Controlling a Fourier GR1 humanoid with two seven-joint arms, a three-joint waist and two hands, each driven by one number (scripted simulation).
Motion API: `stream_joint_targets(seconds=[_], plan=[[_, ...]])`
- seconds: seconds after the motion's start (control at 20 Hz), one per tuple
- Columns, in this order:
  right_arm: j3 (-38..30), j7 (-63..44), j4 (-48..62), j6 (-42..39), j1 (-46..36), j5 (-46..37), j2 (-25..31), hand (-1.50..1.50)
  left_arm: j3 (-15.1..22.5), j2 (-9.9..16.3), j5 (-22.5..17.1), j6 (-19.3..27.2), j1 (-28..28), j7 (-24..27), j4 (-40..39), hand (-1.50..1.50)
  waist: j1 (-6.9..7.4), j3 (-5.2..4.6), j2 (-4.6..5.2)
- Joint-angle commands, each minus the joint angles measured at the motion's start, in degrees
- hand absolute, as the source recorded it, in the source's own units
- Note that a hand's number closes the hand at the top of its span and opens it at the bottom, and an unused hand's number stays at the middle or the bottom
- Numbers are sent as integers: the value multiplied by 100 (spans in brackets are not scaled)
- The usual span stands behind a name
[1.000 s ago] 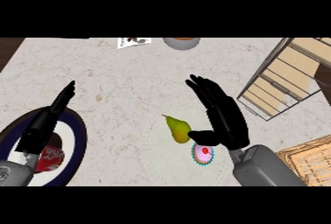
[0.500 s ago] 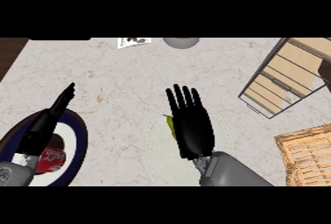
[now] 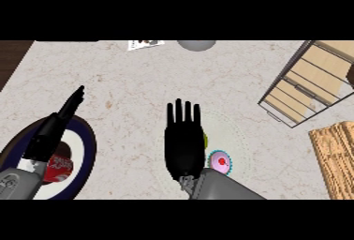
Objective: Pick the pear from the placemat and place it in the tiered shelf
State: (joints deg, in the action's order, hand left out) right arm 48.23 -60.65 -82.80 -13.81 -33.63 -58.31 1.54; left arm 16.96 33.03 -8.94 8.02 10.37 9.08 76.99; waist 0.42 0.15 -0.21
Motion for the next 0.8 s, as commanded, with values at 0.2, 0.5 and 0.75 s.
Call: stream_joint_targets(seconds=[0.2,0.5,0.75], plan=[[249,-806,-336,-415,533,-460,-148,-150,-180,-249,260,4,-148,202,-193,0,-66,-16,8],[350,-808,234,-57,266,-433,-150,-150,-187,-439,515,-14,-184,216,-175,0,-2,-16,22],[546,-444,470,515,702,-1188,-148,-150,-523,-214,371,-438,-131,-16,-35,0,-19,-14,20]])
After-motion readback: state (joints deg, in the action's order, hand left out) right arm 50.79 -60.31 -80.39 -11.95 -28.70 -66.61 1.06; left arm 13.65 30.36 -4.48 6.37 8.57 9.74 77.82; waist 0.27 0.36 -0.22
